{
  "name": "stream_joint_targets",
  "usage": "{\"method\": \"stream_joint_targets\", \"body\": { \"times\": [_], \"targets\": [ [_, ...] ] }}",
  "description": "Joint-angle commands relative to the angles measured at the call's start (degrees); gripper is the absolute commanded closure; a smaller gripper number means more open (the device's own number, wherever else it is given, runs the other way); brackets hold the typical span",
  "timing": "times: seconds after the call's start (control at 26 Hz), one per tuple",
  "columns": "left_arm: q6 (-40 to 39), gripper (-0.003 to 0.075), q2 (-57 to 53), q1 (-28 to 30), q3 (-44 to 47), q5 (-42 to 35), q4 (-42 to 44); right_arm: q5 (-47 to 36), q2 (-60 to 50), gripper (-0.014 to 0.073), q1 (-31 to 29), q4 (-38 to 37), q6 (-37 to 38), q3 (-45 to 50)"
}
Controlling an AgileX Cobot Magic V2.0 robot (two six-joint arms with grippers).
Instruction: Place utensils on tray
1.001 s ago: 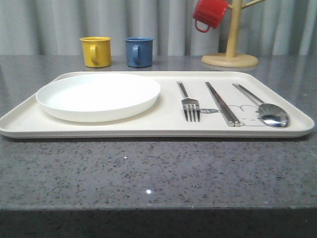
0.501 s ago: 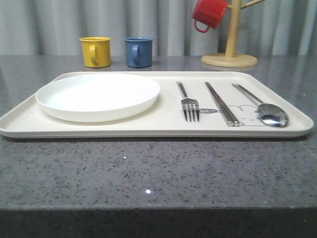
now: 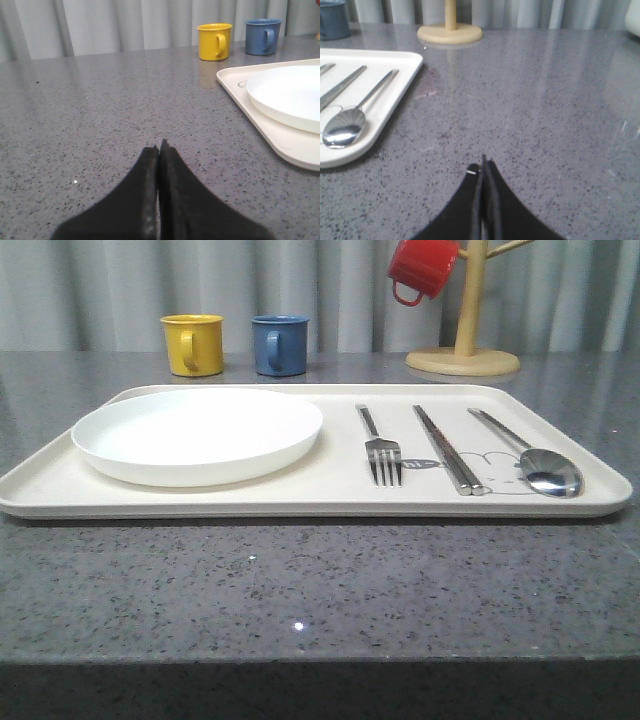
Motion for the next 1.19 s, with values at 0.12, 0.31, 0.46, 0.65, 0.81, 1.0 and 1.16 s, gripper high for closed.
{"method": "stream_joint_targets", "body": {
  "times": [0.12, 0.31, 0.46, 0.65, 0.81, 1.0, 1.16],
  "targets": [
    [-0.7, 0.0739, -1.4, 0.2, 0.1, -5.2, -0.6, -3.6, -1.3, 0.0712, -0.5, 1.6, -4.0, 0.0],
    [-0.7, 0.0739, -1.4, 0.2, 0.1, -5.2, -0.6, -3.5, -1.3, 0.0712, -0.5, 1.6, -4.0, 0.0],
    [-0.7, 0.0739, -1.4, 0.2, 0.1, -5.2, -0.6, -3.5, -1.3, 0.0712, -0.5, 1.6, -4.0, 0.0],
    [-0.7, 0.0739, -1.4, 0.2, 0.1, -5.2, -0.6, -3.5, -1.3, 0.0712, -0.5, 1.6, -4.0, 0.0],
    [-0.7, 0.0739, -1.4, 0.2, 0.1, -5.2, -0.6, -3.5, -1.3, 0.0712, -0.5, 1.6, -4.0, 0.0],
    [-0.7, 0.0739, -1.4, 0.2, 0.1, -5.2, -0.6, -3.5, -1.3, 0.0712, -0.5, 1.6, -4.0, 0.0],
    [-0.7, 0.0739, -1.4, 0.2, 0.1, -5.2, -0.6, -3.5, -1.3, 0.0712, -0.5, 1.6, -4.0, 0.0]
  ]
}}
